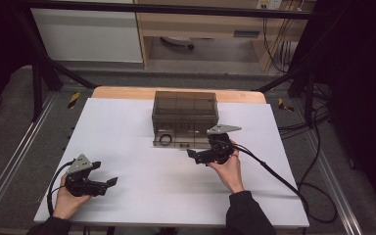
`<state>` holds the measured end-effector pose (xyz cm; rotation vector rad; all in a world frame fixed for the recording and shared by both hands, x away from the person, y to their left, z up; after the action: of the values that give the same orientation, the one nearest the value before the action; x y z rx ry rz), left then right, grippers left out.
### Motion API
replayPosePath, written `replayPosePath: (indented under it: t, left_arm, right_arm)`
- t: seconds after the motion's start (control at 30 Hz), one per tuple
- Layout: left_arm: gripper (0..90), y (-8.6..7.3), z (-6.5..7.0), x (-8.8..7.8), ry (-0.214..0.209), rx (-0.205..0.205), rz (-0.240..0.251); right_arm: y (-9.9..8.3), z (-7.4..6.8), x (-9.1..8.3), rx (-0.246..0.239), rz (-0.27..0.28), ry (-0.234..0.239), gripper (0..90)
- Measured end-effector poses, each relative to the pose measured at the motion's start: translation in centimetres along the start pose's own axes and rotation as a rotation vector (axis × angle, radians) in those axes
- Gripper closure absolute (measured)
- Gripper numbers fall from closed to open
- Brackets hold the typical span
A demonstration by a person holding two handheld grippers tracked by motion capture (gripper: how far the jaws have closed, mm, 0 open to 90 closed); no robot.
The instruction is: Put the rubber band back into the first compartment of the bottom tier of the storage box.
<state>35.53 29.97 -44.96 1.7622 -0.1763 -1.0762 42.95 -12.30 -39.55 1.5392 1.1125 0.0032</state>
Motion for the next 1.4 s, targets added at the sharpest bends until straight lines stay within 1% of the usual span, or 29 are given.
replayPosePath:
  t: [0.03, 0.1, 0.27, 0.37, 0.43, 0.67, 0.7, 0.8, 0.87, 0.97, 1.07, 1.33, 1.4]
  left_arm:
    - [5.6, 0.0, 0.0, 0.0, 0.0, 0.0, 0.0]
    - [5.6, 0.0, 0.0, 0.0, 0.0, 0.001, -0.001]
    - [5.6, 0.0, 0.0, 0.0, 0.0, 0.002, -0.002]
    - [5.6, 0.0, 0.0, 0.0, 0.001, 0.002, -0.002]
    - [5.6, 0.0, 0.0, 0.0, 0.001, 0.001, -0.002]
    - [5.6, 0.0, 0.1, 0.1, -0.001, 0.003, -0.004]
    - [5.6, 0.0, 0.1, 0.1, -0.002, 0.003, -0.004]
    - [5.6, 0.0, 0.1, 0.0, -0.003, 0.003, -0.003]
    - [5.6, 0.0, 0.1, 0.1, -0.004, 0.002, -0.003]
    - [5.6, 0.0, 0.1, 0.1, -0.006, 0.004, -0.003]
    - [5.6, 0.0, 0.1, 0.1, -0.006, 0.003, -0.003]
    - [5.6, 0.0, 0.1, 0.1, -0.007, 0.004, -0.006]
    - [5.6, 0.0, 0.2, 0.2, -0.01, 0.006, -0.007]
  right_arm:
    - [-0.2, 0.2, -0.3, -0.005, -0.001, -0.002, 0.6]
    - [-0.6, 0.6, -0.8, -0.001, -0.002, -0.004, 0.6]
    - [-1.7, 1.7, -2.0, 0.013, 0.015, 0.015, 0.5]
    - [-2.2, 2.2, -2.5, 0.014, 0.018, 0.011, 0.5]
    - [-2.6, 2.5, -2.9, 0.014, 0.011, 0.002, 0.5]
    - [-4.1, 3.6, -4.2, 0.021, 0.004, -0.003, 0.5]
    - [-4.3, 3.7, -4.4, 0.012, 0.001, -0.007, 0.5]
    - [-5.0, 4.1, -4.8, 0.016, 0.005, 0.009, 0.5]
    - [-5.5, 4.4, -5.1, 0.009, 0.004, 0.008, 0.5]
    - [-6.1, 4.9, -5.5, 0.012, -0.002, 0.019, 0.4]
    - [-6.7, 5.4, -5.9, 0.004, -0.005, 0.027, 0.3]
    - [-8.1, 6.7, -7.2, 0.015, 0.0, 0.032, 0.3]
    - [-8.4, 7.0, -7.5, 0.009, 0.002, 0.029, 0.3]
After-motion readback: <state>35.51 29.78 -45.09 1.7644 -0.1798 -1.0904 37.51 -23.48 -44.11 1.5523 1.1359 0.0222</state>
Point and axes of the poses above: each handheld gripper's, and its own axes: x roughly forward along the jaws, y roughly out of its top, z roughly to its right, the point moved 1 cm from there along x, roughly forward along the jaws, and after that the axes turned 11 degrees about x, right-handed, at the moved point
